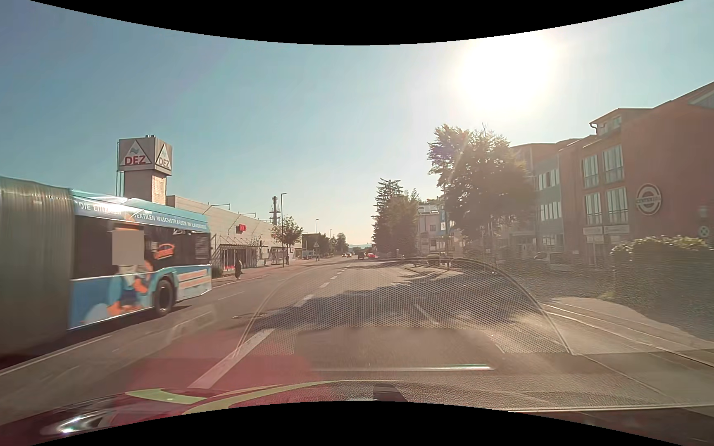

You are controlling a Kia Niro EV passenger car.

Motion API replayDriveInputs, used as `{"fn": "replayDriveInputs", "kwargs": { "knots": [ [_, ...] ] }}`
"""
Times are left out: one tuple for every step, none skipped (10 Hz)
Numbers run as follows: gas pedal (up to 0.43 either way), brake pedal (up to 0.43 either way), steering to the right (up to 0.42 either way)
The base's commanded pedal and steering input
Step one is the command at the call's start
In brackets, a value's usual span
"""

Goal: Follow the waypoints while adhering to traffic rules and regulations

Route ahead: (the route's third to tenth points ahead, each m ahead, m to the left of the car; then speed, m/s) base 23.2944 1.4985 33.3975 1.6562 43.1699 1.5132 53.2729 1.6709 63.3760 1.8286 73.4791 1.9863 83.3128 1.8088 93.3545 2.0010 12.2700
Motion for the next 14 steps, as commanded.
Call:
{"fn": "replayDriveInputs", "kwargs": {
  "knots": [
    [0.087, 0.0, -0.004],
    [0.087, 0.0, -0.004],
    [0.087, 0.0, -0.004],
    [0.087, 0.0, -0.004],
    [0.087, 0.0, -0.004],
    [0.087, 0.0, -0.004],
    [0.098, 0.0, -0.004],
    [0.098, 0.0, -0.004],
    [0.098, 0.0, -0.004],
    [0.098, 0.0, -0.004],
    [0.098, 0.0, -0.003],
    [0.098, 0.0, -0.002],
    [0.098, 0.0, -0.002],
    [0.098, 0.0, -0.002]
  ]
}}
